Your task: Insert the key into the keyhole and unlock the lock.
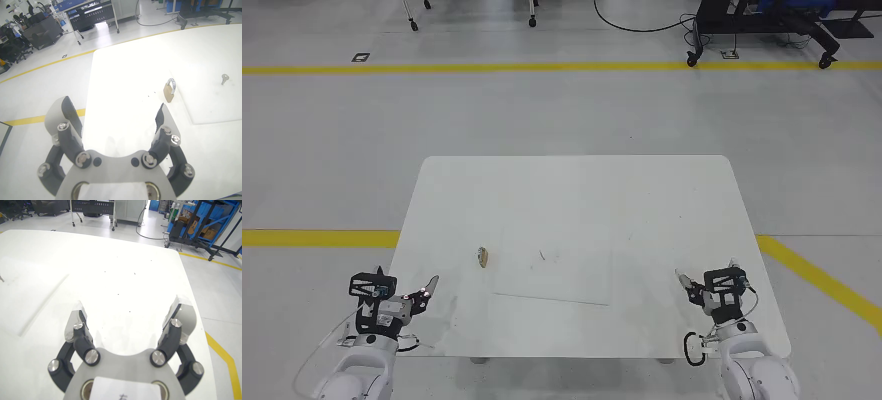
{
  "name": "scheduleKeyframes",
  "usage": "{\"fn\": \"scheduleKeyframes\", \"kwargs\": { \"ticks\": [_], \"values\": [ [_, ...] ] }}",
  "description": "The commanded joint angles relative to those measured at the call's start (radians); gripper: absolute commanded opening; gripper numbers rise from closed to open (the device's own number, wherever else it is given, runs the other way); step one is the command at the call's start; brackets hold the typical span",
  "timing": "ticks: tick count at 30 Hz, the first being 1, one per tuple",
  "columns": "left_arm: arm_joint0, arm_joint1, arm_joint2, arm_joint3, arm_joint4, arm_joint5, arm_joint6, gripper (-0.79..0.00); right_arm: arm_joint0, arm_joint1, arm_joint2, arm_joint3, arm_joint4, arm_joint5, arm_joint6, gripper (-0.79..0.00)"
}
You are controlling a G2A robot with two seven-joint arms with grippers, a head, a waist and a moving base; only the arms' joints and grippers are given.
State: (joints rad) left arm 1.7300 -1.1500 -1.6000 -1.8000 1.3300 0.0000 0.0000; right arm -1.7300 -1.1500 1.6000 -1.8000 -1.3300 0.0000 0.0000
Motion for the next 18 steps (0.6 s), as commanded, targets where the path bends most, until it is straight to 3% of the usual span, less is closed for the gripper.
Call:
{"fn": "scheduleKeyframes", "kwargs": {
  "ticks": [1, 5, 9, 14, 18],
  "values": [
    [0.0, 0.0, 0.0, 0.0, 0.0, 0.0, 0.0, 0.0, 0.006, 0.0, -0.002, -0.002, -0.001, -0.003, 0.003, 0.0],
    [0.0, 0.0, 0.0, 0.0, 0.0, 0.0, 0.0, 0.0, 0.111, 0.004, -0.054, -0.006, -0.071, -0.114, 0.1, 0.0],
    [0.0, 0.0, 0.0, 0.0, 0.0, 0.0, 0.0, 0.0, 0.227, 0.004, -0.162, 0.032, -0.155, -0.295, 0.071, 0.0],
    [0.0, 0.0, 0.0, 0.0, 0.0, 0.0, 0.0, 0.0, 0.344, -0.012, -0.294, 0.116, -0.232, -0.292, 0.098, 0.0],
    [0.0, 0.0, 0.0, 0.0, 0.0, 0.0, 0.0, 0.0, 0.351, -0.012, -0.3, 0.121, -0.234, -0.297, 0.108, 0.0]
  ]
}}
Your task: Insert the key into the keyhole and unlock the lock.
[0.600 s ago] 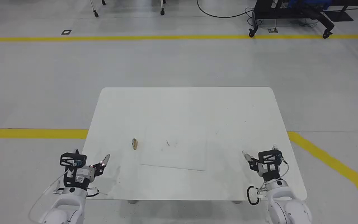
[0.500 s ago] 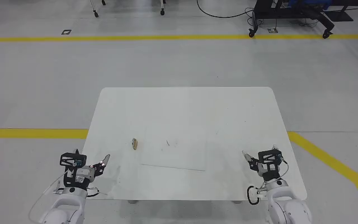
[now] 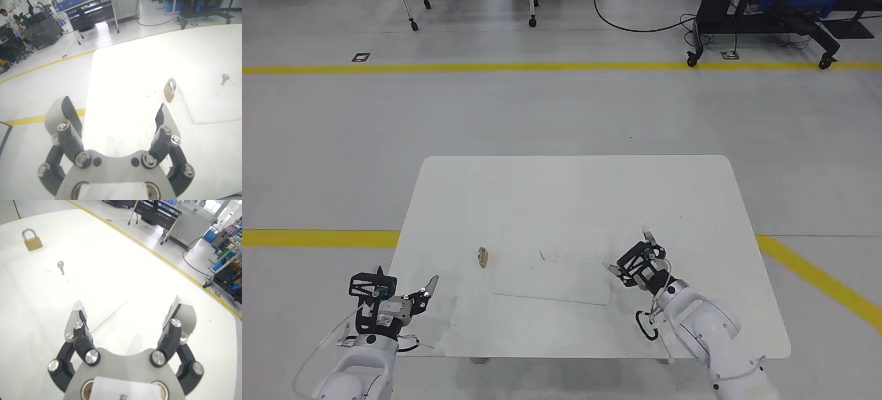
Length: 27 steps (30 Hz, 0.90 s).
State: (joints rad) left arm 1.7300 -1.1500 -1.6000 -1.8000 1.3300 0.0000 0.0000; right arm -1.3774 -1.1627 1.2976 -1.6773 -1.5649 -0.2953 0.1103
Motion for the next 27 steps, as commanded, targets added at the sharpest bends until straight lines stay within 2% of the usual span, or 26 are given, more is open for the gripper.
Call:
{"fn": "scheduleKeyframes", "kwargs": {
  "ticks": [1, 12, 14, 18, 20, 21, 23, 26, 27],
  "values": [
    [0.0, 0.0, 0.0, 0.0, 0.0, 0.0, 0.0, 0.0, -0.002, 0.0, 0.002, -0.001, 0.001, -0.001, -0.003, 0.0],
    [0.0, 0.0, 0.0, 0.0, 0.0, 0.0, 0.0, 0.0, 0.001, 0.0, 0.0, 0.001, -0.002, -0.009, 0.005, 0.0],
    [0.0, 0.0, 0.0, 0.0, 0.0, 0.0, 0.0, 0.0, 0.057, -0.001, -0.023, 0.02, 0.006, -0.096, 0.073, 0.0],
    [0.0, 0.0, 0.0, 0.0, 0.0, 0.0, 0.0, 0.0, 0.231, -0.002, -0.076, 0.123, 0.109, -0.432, 0.089, 0.0],
    [0.0, 0.0, 0.0, 0.0, 0.0, 0.0, 0.0, 0.0, 0.325, -0.003, -0.113, 0.202, 0.147, -0.63, 0.057, 0.0],
    [0.0, 0.0, 0.0, 0.0, 0.0, 0.0, 0.0, 0.0, 0.37, -0.006, -0.137, 0.252, 0.161, -0.707, 0.045, -0.102],
    [0.0, 0.0, 0.0, 0.0, 0.0, 0.0, 0.0, 0.0, 0.453, -0.017, -0.22, 0.339, 0.179, -0.717, 0.048, -0.228],
    [0.0, 0.0, 0.0, 0.0, 0.0, 0.0, 0.0, 0.0, 0.559, -0.039, -0.339, 0.446, 0.216, -0.717, 0.083, -0.209],
    [0.0, 0.0, 0.0, 0.0, 0.0, 0.0, 0.0, 0.0, 0.589, -0.046, -0.379, 0.478, 0.245, -0.717, 0.09, -0.259]
  ]
}}
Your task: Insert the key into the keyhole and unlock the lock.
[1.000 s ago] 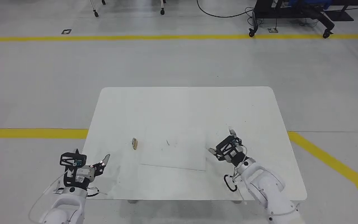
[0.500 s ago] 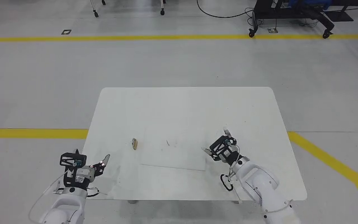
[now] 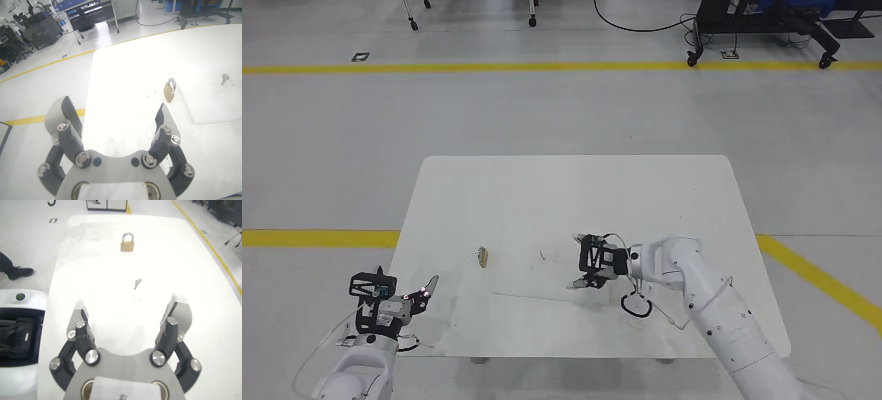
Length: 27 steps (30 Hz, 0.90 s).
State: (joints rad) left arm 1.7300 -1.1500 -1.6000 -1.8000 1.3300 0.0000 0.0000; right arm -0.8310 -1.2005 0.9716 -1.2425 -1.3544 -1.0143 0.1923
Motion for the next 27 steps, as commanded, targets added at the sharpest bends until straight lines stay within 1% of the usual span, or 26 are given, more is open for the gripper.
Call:
{"fn": "scheduleKeyframes", "kwargs": {
  "ticks": [1, 2, 3, 7, 10, 11, 15, 17, 20, 23, 24, 26, 27],
  "values": [
    [0.0, 0.0, 0.0, 0.0, 0.0, 0.0, 0.0, 0.0, 0.074, -0.015, -0.085, 0.079, 0.071, 0.002, 0.011, -0.296],
    [0.0, 0.0, 0.0, 0.0, 0.0, 0.0, 0.0, 0.0, 0.106, -0.022, -0.11, 0.117, 0.102, 0.002, 0.016, -0.363],
    [0.0, 0.0, 0.0, 0.0, 0.0, 0.0, 0.0, 0.0, 0.135, -0.03, -0.131, 0.155, 0.129, 0.002, 0.023, -0.376],
    [0.0, 0.0, 0.0, 0.0, 0.0, 0.0, 0.0, 0.0, 0.223, -0.072, -0.204, 0.282, 0.192, 0.01, 0.056, -0.289],
    [0.0, 0.0, 0.0, 0.0, 0.0, 0.0, 0.0, 0.0, 0.262, -0.108, -0.259, 0.348, 0.216, 0.063, 0.087, -0.296],
    [0.0, 0.0, 0.0, 0.0, 0.0, 0.0, 0.0, 0.0, 0.274, -0.12, -0.277, 0.364, 0.23, 0.059, 0.097, -0.286],
    [0.0, 0.0, 0.0, 0.0, 0.0, 0.0, 0.0, 0.0, 0.313, -0.165, -0.335, 0.429, 0.264, 0.073, 0.115, -0.326],
    [0.0, 0.0, 0.0, 0.0, 0.0, 0.0, 0.0, 0.0, 0.328, -0.185, -0.354, 0.461, 0.274, 0.088, 0.109, -0.314],
    [0.0, 0.0, 0.0, 0.0, 0.0, 0.0, 0.0, 0.0, 0.346, -0.212, -0.379, 0.508, 0.272, 0.138, 0.097, -0.308],
    [0.0, 0.0, 0.0, 0.0, 0.0, 0.0, 0.0, 0.0, 0.362, -0.238, -0.401, 0.551, 0.275, 0.145, 0.09, -0.339],
    [0.0, 0.0, 0.0, 0.0, 0.0, 0.0, 0.0, 0.0, 0.368, -0.245, -0.408, 0.565, 0.275, 0.146, 0.089, -0.379],
    [0.0, 0.0, 0.0, 0.0, 0.0, 0.0, 0.0, 0.0, 0.378, -0.26, -0.419, 0.59, 0.275, 0.149, 0.083, -0.422],
    [0.0, 0.0, 0.0, 0.0, 0.0, 0.0, 0.0, 0.0, 0.383, -0.267, -0.424, 0.602, 0.274, 0.148, 0.08, -0.468]
  ]
}}
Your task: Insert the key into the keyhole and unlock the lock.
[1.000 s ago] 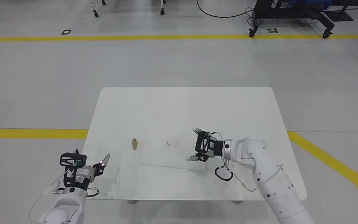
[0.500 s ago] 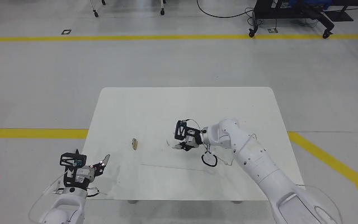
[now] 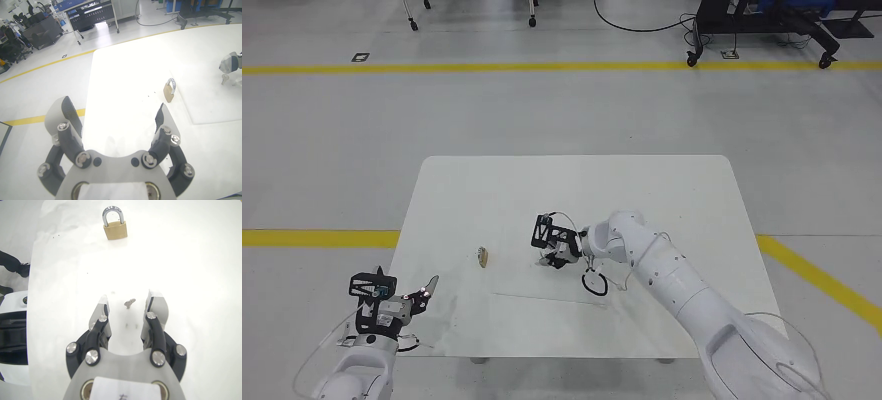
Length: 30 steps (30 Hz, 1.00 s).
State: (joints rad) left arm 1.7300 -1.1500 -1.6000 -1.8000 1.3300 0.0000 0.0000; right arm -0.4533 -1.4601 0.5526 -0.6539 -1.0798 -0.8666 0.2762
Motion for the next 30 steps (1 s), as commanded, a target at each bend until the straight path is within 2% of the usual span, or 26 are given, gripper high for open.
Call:
{"fn": "scheduleKeyframes", "kwargs": {
  "ticks": [1, 3, 4, 11, 15, 19, 25, 28, 30],
  "values": [
    [0.0, 0.0, 0.0, 0.0, 0.0, 0.0, 0.0, 0.0, 0.009, -0.013, -0.008, 0.026, 0.0, -0.001, -0.008, -0.52],
    [0.0, 0.0, 0.0, 0.0, 0.0, 0.0, 0.0, 0.0, 0.018, -0.023, -0.013, 0.049, 0.001, -0.002, -0.016, -0.736],
    [0.0, 0.0, 0.0, 0.0, 0.0, 0.0, 0.0, 0.0, 0.022, -0.027, -0.014, 0.059, 0.002, -0.006, -0.021, -0.785],
    [0.0, 0.0, 0.0, 0.0, 0.0, 0.0, 0.0, 0.0, 0.041, -0.044, -0.001, 0.116, 0.019, 0.016, -0.06, -0.785],
    [0.0, 0.0, 0.0, 0.0, 0.0, 0.0, 0.0, 0.0, 0.034, -0.031, 0.009, 0.101, -0.037, 0.048, -0.163, -0.785],
    [0.0, 0.0, 0.0, 0.0, 0.0, 0.0, 0.0, 0.0, -0.004, 0.017, 0.043, 0.052, -0.16, 0.103, -0.431, -0.785],
    [0.0, 0.0, 0.0, 0.0, 0.0, 0.0, 0.0, 0.0, -0.137, 0.138, 0.148, -0.024, -0.373, 0.215, -1.022, -0.785],
    [0.0, 0.0, 0.0, 0.0, 0.0, 0.0, 0.0, 0.0, -0.195, 0.189, 0.199, -0.069, -0.44, 0.209, -1.184, -0.785],
    [0.0, 0.0, 0.0, 0.0, 0.0, 0.0, 0.0, 0.0, -0.227, 0.22, 0.232, -0.102, -0.477, 0.191, -1.25, -0.785]
  ]
}}
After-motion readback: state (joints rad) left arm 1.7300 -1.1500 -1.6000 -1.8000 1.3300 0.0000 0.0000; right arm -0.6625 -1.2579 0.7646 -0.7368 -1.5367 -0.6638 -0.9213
